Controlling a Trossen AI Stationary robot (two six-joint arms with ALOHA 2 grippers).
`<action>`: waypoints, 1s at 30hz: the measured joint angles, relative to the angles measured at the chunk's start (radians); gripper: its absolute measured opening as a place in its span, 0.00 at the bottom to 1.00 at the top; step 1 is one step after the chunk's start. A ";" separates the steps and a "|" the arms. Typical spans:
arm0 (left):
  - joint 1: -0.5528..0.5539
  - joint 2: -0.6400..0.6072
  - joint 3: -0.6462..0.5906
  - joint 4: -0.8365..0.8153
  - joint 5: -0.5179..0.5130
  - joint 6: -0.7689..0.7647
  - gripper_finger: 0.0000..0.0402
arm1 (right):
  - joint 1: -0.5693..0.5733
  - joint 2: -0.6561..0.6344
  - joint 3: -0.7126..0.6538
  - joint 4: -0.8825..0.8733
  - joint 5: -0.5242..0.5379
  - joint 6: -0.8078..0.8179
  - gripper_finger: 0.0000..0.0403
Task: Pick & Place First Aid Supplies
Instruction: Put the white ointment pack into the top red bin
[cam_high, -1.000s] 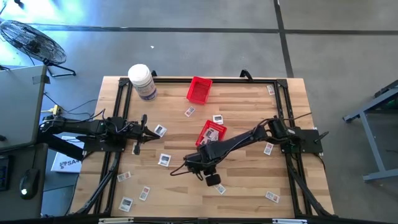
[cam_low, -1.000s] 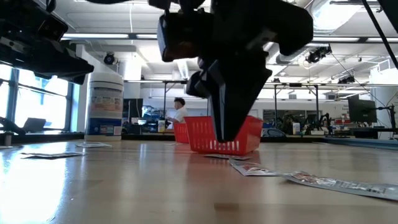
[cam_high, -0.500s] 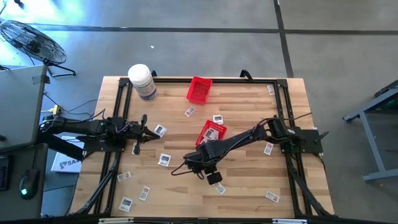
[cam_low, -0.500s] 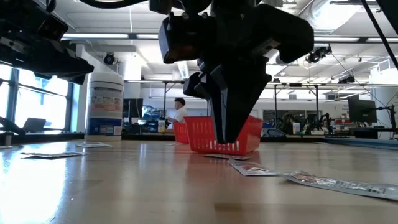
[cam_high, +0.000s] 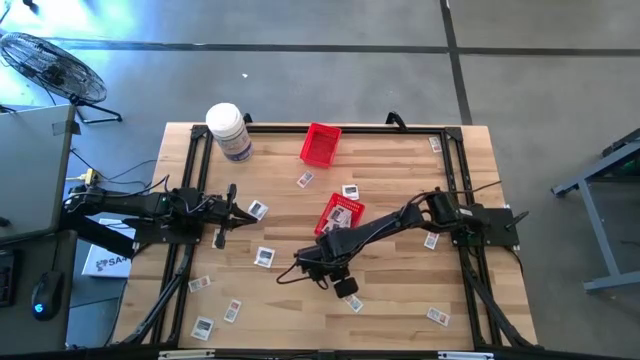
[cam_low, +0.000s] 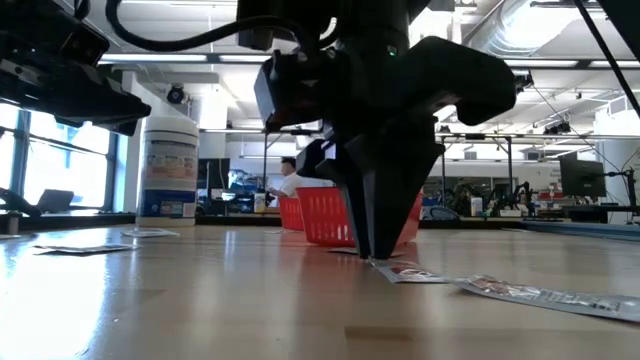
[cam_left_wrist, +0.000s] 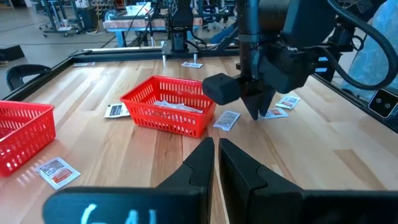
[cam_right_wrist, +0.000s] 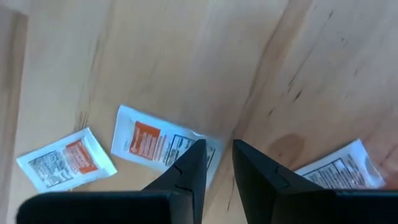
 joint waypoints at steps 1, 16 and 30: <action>0.000 0.000 0.000 0.000 0.000 0.000 0.05 | 0.000 0.000 0.000 -0.003 -0.006 -0.005 0.18; 0.000 0.000 0.000 0.000 0.000 0.000 0.05 | -0.001 0.003 -0.025 0.025 -0.003 -0.024 0.02; 0.000 0.000 0.000 0.000 0.000 0.000 0.05 | -0.006 -0.020 0.035 0.023 0.021 0.065 0.00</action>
